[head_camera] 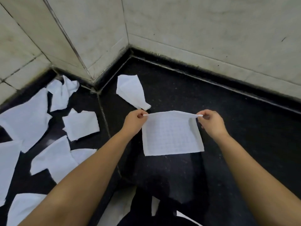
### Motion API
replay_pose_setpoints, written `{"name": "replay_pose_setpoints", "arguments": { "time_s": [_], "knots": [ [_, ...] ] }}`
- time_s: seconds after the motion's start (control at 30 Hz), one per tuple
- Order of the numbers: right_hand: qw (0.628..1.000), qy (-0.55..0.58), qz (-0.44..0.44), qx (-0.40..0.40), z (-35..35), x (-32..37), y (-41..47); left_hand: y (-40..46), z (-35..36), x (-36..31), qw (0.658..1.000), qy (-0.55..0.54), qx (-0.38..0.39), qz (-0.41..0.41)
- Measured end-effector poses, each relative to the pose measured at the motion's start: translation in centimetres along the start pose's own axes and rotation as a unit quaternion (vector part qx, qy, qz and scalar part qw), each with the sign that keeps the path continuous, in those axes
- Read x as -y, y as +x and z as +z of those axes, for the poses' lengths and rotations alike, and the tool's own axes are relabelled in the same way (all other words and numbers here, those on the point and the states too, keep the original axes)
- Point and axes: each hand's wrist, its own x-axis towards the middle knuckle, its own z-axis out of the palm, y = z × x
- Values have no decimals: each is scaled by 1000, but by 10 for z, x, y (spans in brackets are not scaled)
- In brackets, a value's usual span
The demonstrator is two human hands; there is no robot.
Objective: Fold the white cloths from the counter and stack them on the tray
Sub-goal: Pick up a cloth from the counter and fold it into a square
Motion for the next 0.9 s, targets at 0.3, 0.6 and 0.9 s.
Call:
{"name": "replay_pose_setpoints", "arguments": {
  "time_s": [0.3,0.6,0.9],
  "knots": [
    [991,-101,-22,84,-8,-59,-48,-53,16,50,982,163,68,62],
    [983,-148,-44,94,-1,-80,-62,-75,27,67,942,302,80,122],
    [964,-195,-150,103,38,8,-16,-72,26,53,954,300,-28,-12]
  ]
}}
